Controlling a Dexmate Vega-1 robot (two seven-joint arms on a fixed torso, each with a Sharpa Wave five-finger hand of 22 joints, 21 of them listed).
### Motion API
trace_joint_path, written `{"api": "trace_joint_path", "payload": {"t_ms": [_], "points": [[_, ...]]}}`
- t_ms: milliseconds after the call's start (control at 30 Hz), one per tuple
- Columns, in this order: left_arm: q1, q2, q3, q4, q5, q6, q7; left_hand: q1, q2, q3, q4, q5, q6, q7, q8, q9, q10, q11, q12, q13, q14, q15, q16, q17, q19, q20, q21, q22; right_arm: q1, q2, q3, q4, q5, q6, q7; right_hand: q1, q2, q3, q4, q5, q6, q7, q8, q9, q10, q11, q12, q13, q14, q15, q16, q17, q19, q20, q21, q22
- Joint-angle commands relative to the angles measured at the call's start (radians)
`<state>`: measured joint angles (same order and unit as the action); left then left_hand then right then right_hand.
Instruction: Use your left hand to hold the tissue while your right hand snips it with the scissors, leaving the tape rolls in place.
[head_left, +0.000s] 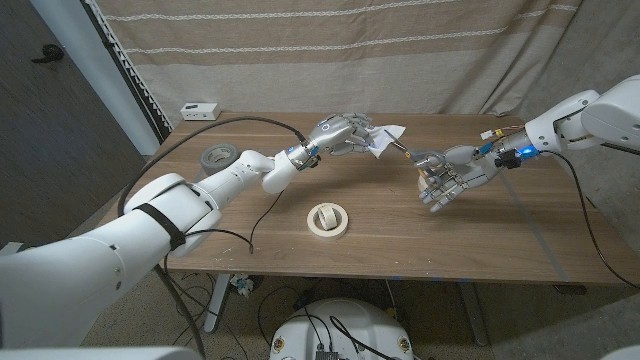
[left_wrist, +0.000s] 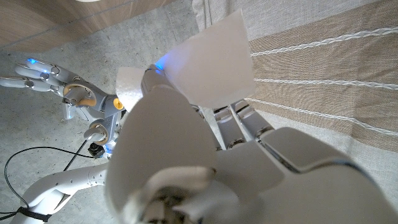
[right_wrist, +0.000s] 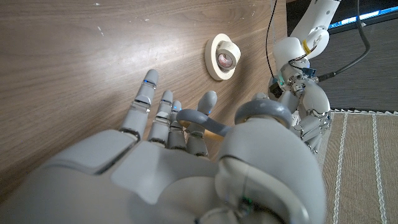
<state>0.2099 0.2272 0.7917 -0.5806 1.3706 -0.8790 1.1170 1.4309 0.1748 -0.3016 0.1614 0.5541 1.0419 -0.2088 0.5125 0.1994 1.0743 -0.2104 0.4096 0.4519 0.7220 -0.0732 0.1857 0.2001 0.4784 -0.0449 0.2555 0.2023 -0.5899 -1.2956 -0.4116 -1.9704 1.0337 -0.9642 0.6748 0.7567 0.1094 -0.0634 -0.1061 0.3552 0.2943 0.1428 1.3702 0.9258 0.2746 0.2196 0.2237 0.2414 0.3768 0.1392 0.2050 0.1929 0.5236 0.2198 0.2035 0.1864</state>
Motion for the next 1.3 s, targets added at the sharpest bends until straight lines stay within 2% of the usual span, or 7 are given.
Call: {"api": "trace_joint_path", "payload": {"t_ms": [33,733,1300], "points": [[0.004,0.011,0.005,-0.01,0.009,0.002,0.0,0.008,0.004,-0.006,0.005,0.006,0.023,-0.002,0.006,0.057,0.009,0.0,-0.005,0.006,0.005,-0.161,0.003,0.002,0.003,-0.135,0.006,0.005,-0.015,-0.015,0.013,-0.013,0.012,0.0,-0.009,0.0,-0.004,-0.007,-0.001,0.003,-0.003,0.065,-0.002,0.002,-0.005,0.0,-0.004,0.002,0.002,0.006,-0.001,0.004,0.006,0.0,-0.002,-0.001],[0.017,0.015,-0.006,-0.031,0.019,-0.003,0.0,0.009,0.004,-0.005,0.004,0.004,0.02,-0.002,0.003,0.057,0.013,0.0,-0.007,0.006,0.005,-0.161,0.002,0.001,0.004,-0.135,0.006,0.005,-0.002,-0.016,0.0,-0.02,0.005,-0.017,0.013,0.007,-0.002,-0.004,-0.004,0.005,-0.003,0.064,-0.001,0.009,-0.005,0.0,-0.004,0.001,0.005,0.005,0.0,0.003,0.007,0.0,-0.001,-0.001],[0.033,0.024,-0.008,-0.057,0.029,-0.019,0.0,0.008,0.004,-0.005,0.004,0.0,0.019,-0.002,0.001,0.056,0.016,0.0,-0.008,0.005,0.006,-0.161,0.002,0.001,0.004,-0.136,0.006,0.005,-0.019,-0.03,0.021,-0.023,0.021,-0.011,-0.006,0.037,0.019,0.014,-0.015,0.006,0.014,0.064,0.008,0.023,0.004,0.0,0.0,0.0,0.008,0.003,0.002,0.004,0.01,0.0,0.0,-0.001]]}}
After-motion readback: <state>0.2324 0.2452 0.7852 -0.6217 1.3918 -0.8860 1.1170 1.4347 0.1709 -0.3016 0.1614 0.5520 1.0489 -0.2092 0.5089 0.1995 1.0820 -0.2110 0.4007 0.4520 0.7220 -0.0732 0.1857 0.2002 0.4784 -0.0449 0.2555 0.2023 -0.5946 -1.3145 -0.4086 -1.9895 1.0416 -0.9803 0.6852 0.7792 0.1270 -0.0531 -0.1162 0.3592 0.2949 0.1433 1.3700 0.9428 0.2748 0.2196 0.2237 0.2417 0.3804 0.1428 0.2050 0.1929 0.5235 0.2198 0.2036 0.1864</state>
